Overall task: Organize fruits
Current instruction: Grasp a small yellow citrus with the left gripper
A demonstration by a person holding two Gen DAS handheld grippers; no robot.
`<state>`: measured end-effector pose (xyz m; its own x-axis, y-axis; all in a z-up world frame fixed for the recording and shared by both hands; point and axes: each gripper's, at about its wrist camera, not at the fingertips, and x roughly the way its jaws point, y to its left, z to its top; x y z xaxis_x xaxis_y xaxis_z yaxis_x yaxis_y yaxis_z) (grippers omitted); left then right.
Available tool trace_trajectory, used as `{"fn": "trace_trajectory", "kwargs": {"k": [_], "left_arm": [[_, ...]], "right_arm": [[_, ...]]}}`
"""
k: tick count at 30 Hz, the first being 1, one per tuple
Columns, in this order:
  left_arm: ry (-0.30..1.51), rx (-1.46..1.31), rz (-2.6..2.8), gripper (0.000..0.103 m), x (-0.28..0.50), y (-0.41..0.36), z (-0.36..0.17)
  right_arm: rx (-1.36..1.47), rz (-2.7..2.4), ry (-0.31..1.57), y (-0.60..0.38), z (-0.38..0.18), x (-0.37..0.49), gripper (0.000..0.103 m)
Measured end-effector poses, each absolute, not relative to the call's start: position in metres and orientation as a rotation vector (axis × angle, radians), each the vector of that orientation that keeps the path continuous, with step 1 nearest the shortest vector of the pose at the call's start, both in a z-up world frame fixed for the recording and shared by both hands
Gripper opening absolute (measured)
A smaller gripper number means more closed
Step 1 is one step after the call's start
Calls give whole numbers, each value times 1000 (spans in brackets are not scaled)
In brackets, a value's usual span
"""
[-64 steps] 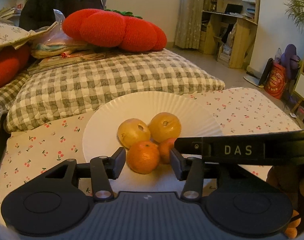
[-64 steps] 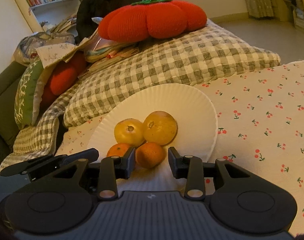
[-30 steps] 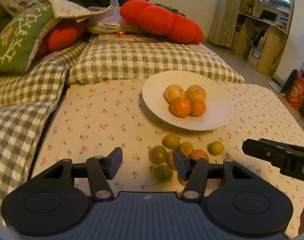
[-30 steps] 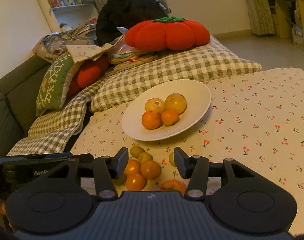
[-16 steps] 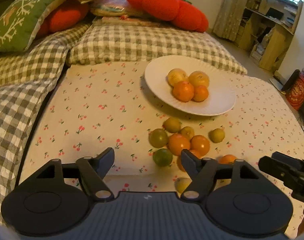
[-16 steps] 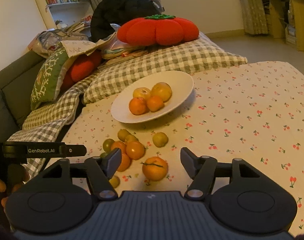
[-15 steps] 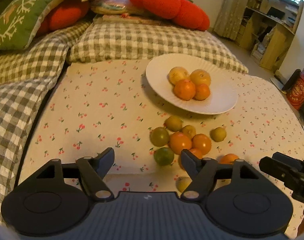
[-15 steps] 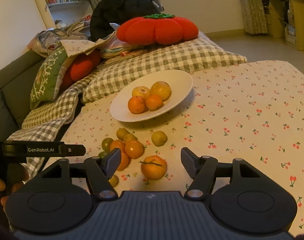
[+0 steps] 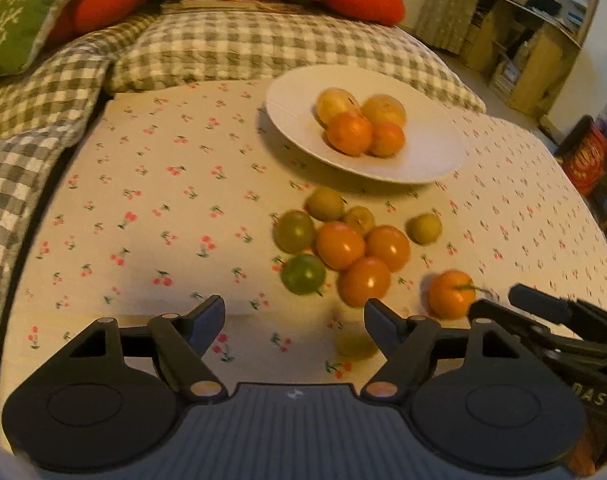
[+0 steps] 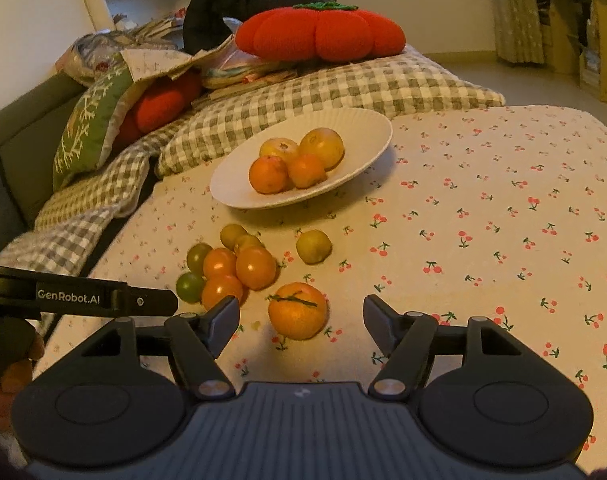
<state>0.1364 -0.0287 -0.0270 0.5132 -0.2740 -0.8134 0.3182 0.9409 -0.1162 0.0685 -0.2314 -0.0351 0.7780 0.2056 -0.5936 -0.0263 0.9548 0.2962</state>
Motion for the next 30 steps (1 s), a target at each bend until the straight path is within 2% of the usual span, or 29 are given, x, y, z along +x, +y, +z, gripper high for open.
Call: {"fn": "trace_trajectory", "kwargs": {"k": [9, 13, 16, 19, 23, 30], "left_arm": [[984, 106, -400, 75, 127, -44, -44], [975, 128, -425, 70, 124, -50, -46], [976, 128, -435, 64, 124, -51, -47], [982, 136, -449, 53, 123, -53, -49], [975, 148, -469, 25, 122, -55, -49], [979, 141, -464, 24, 122, -55, -48]], "right_arm": [[251, 136, 695, -232, -43, 65, 66], [237, 152, 710, -233, -43, 64, 67], [229, 154, 712, -234, -43, 66, 67], [213, 162, 710, -231, -42, 67, 66], [184, 175, 716, -227, -43, 70, 64], [162, 190, 714, -222, -42, 77, 56]]}}
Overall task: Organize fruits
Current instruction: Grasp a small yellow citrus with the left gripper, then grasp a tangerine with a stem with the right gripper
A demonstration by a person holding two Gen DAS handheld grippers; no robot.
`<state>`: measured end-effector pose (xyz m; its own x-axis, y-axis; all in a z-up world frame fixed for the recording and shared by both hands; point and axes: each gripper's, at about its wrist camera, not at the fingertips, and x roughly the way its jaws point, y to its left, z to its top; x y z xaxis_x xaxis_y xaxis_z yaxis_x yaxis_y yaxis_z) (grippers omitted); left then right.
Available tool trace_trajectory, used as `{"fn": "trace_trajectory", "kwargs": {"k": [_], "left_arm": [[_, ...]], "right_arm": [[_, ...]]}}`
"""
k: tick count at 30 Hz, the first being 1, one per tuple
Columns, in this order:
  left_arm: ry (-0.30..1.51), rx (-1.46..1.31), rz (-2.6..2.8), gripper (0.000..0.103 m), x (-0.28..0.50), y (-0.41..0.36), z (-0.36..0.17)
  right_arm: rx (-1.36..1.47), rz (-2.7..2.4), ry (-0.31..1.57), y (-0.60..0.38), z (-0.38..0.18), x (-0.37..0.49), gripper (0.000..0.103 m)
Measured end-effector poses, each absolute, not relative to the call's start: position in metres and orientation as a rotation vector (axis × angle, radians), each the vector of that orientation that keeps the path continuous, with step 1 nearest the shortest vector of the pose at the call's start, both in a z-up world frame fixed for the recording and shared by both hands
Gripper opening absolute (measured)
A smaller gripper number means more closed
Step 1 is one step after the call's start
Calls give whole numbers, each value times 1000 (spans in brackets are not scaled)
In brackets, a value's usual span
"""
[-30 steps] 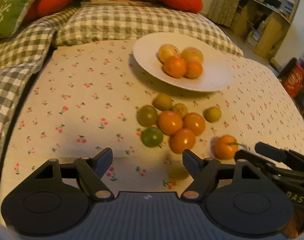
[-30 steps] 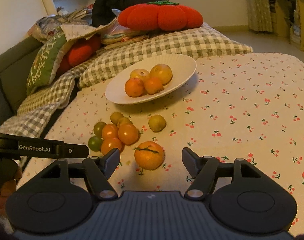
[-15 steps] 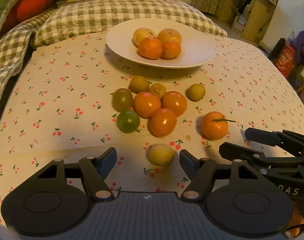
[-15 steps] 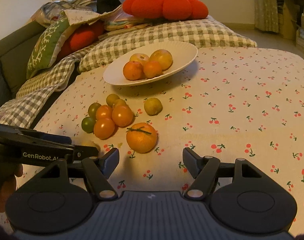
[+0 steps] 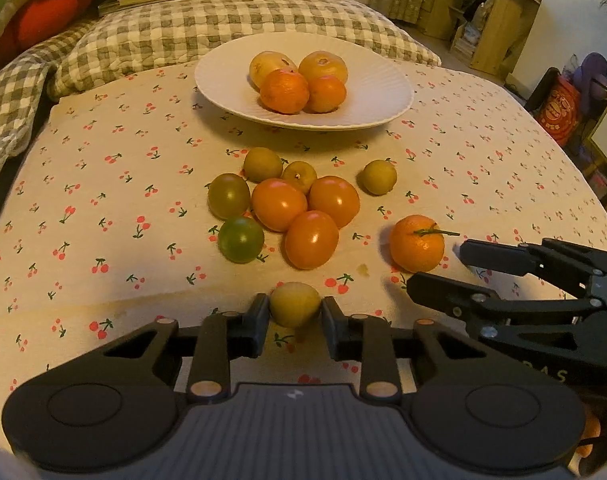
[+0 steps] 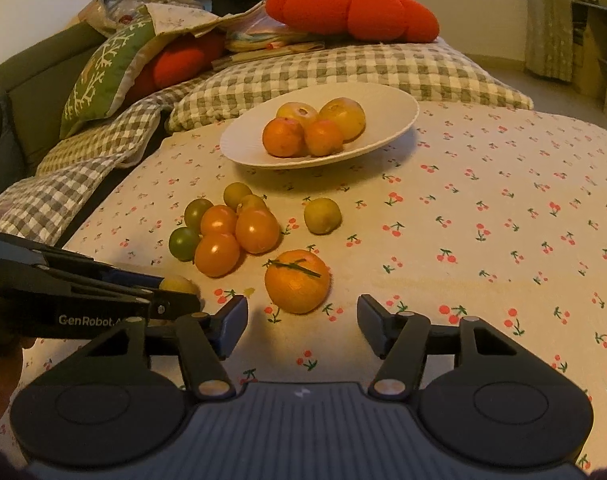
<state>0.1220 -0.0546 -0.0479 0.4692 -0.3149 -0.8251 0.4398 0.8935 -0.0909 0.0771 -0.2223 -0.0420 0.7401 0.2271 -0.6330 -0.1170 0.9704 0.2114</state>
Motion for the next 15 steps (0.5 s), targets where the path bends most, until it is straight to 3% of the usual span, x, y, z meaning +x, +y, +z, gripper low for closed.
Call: {"fn": "trace_trajectory", "kwargs": {"k": [15], "left_arm": [[994, 134, -434, 24, 124, -53, -47]], "right_arm": [[106, 187, 723, -208, -44, 94, 46]]}}
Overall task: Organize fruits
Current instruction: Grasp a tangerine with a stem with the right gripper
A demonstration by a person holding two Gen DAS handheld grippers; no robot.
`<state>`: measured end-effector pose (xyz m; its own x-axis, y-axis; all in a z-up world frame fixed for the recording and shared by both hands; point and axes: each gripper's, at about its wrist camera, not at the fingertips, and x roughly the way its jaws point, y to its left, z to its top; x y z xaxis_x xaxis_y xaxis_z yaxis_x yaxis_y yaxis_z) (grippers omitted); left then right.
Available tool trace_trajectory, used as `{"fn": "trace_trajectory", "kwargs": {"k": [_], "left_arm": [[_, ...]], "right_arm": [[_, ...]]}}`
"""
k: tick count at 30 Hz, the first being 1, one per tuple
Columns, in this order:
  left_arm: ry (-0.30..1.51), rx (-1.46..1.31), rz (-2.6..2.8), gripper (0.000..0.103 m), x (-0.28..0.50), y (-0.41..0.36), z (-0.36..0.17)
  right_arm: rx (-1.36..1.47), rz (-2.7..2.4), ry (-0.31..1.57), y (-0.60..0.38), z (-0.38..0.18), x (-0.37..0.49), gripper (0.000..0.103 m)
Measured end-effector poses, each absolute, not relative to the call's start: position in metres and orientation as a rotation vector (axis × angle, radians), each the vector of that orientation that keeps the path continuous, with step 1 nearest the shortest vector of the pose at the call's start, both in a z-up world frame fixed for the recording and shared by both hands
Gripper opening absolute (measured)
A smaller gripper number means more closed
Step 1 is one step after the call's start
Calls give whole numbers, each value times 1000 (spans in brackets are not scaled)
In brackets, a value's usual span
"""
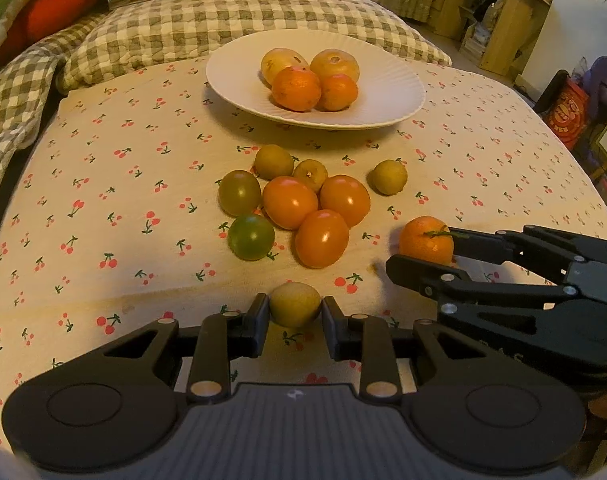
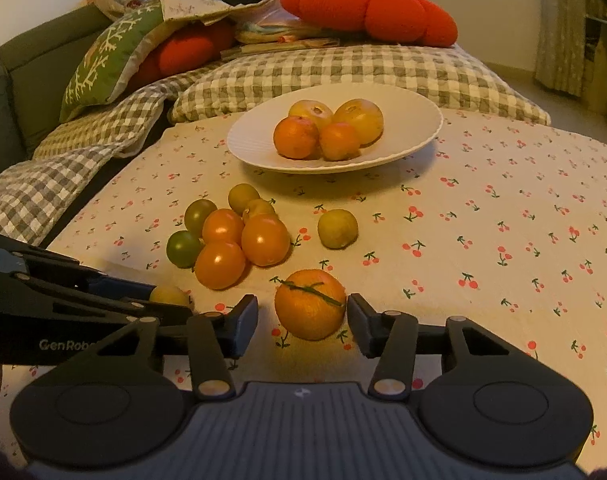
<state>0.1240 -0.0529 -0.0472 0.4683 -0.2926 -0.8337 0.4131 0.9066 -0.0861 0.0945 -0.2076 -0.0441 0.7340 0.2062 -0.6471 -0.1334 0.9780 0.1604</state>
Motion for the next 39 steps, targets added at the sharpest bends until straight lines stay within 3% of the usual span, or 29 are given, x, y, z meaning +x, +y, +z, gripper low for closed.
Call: {"fn": "trace_trajectory", "kwargs": {"k": [7, 39], "left_arm": [[993, 136, -434, 24, 124, -53, -47], [956, 194, -392, 24, 123, -55, -45]], "right_arm": [[103, 162, 717, -207, -45, 95, 35], [136, 72, 688, -206, -36, 92, 34]]}}
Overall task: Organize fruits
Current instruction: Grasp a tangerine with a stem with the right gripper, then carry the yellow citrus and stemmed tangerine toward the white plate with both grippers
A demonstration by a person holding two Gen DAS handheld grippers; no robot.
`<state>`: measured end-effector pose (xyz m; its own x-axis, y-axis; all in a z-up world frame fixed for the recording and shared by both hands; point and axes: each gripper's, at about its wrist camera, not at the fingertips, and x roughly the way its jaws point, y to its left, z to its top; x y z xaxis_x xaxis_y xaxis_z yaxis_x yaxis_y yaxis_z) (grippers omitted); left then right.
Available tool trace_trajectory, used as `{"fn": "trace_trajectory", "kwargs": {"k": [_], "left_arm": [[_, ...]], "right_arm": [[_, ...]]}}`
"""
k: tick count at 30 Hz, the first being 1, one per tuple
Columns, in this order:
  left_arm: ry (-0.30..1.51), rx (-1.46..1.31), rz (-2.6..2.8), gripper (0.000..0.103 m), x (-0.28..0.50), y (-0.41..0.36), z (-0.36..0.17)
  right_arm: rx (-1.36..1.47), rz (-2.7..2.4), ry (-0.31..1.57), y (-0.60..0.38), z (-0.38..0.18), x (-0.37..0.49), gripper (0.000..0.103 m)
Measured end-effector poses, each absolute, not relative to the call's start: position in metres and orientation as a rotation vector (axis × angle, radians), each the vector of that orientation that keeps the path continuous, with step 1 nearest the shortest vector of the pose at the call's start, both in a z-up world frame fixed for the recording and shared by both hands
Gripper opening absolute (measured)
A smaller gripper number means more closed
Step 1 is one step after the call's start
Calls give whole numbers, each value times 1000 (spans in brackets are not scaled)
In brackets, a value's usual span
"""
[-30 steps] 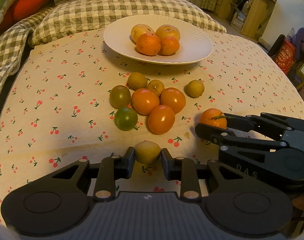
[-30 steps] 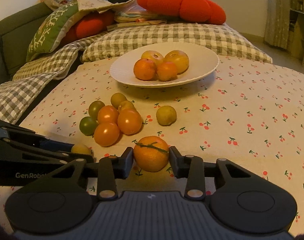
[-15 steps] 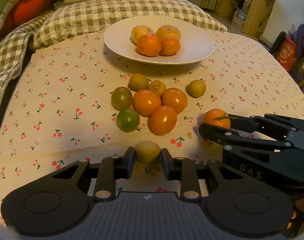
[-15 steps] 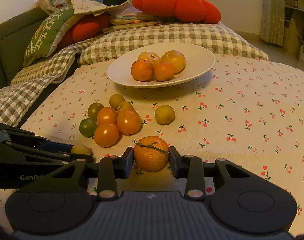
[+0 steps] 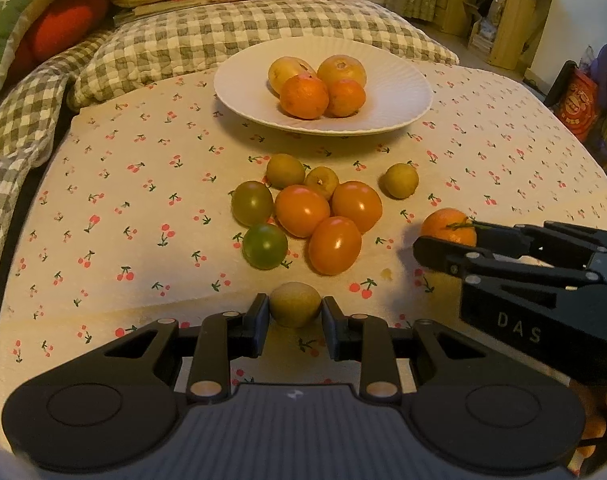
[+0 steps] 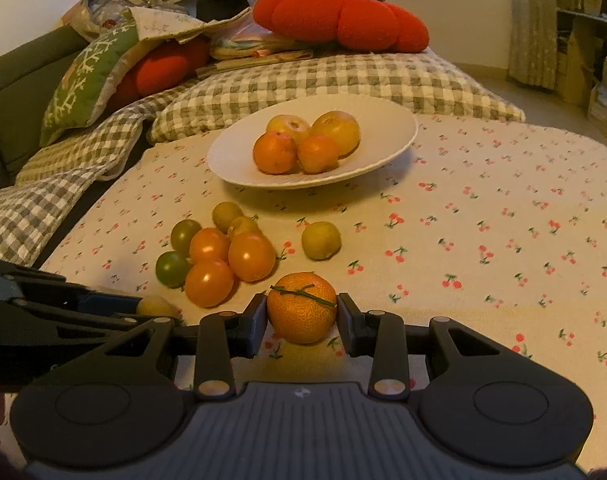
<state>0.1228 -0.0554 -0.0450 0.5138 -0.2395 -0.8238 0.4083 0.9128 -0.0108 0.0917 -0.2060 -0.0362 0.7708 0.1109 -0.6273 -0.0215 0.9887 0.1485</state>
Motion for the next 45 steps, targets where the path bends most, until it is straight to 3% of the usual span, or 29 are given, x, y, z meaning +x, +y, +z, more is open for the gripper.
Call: {"fn": "trace_trajectory", "kwargs": {"k": [24, 37, 45], "left_arm": [[832, 122, -352, 24, 145, -62, 7], [820, -30, -322, 24, 226, -59, 20], [847, -75, -376, 24, 260, -76, 4]], "right_arm": [[74, 32, 599, -204, -2, 95, 33], [75, 59, 551, -227, 3, 129, 34], [-75, 105, 522, -224, -4, 164, 34]]}}
